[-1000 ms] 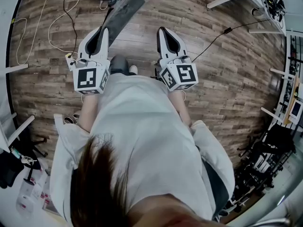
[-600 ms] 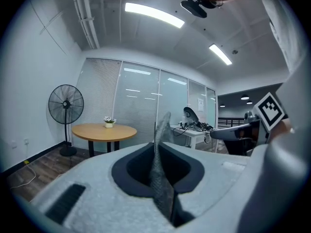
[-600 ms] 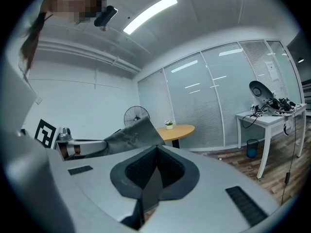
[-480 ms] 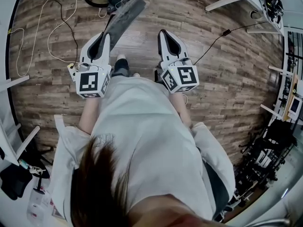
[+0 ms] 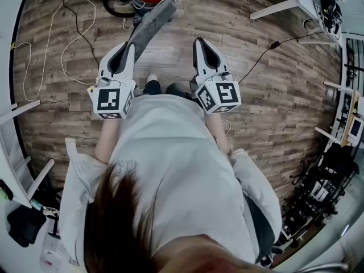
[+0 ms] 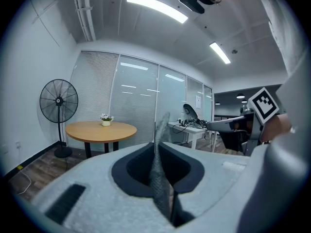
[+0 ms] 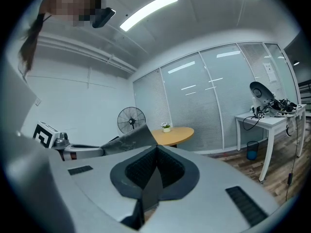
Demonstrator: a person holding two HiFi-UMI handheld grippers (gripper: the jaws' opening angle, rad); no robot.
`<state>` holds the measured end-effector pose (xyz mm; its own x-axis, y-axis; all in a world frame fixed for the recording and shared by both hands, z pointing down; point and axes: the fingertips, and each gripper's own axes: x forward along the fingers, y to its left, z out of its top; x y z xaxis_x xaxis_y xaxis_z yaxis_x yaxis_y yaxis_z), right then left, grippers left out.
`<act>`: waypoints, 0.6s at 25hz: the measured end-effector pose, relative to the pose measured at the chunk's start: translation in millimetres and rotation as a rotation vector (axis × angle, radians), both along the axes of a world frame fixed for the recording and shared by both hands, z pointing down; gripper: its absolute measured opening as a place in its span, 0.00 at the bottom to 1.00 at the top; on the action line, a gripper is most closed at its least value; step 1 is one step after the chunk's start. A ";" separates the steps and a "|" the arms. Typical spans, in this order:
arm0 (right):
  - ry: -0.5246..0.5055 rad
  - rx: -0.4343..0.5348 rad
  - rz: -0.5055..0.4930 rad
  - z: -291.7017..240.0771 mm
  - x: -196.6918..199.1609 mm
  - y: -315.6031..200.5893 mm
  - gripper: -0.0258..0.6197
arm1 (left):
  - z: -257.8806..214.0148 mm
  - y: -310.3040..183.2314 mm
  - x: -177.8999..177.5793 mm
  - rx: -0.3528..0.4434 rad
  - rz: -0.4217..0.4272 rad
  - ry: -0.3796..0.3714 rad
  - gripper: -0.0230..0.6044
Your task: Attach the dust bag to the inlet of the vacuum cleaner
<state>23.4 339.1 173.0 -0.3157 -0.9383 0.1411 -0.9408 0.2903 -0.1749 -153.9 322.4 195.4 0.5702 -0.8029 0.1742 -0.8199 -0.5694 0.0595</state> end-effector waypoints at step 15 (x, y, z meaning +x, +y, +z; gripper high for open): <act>-0.035 -0.040 -0.046 16.6 19.8 -56.3 0.04 | 12.5 -47.8 1.7 -0.043 -0.112 -0.030 0.10</act>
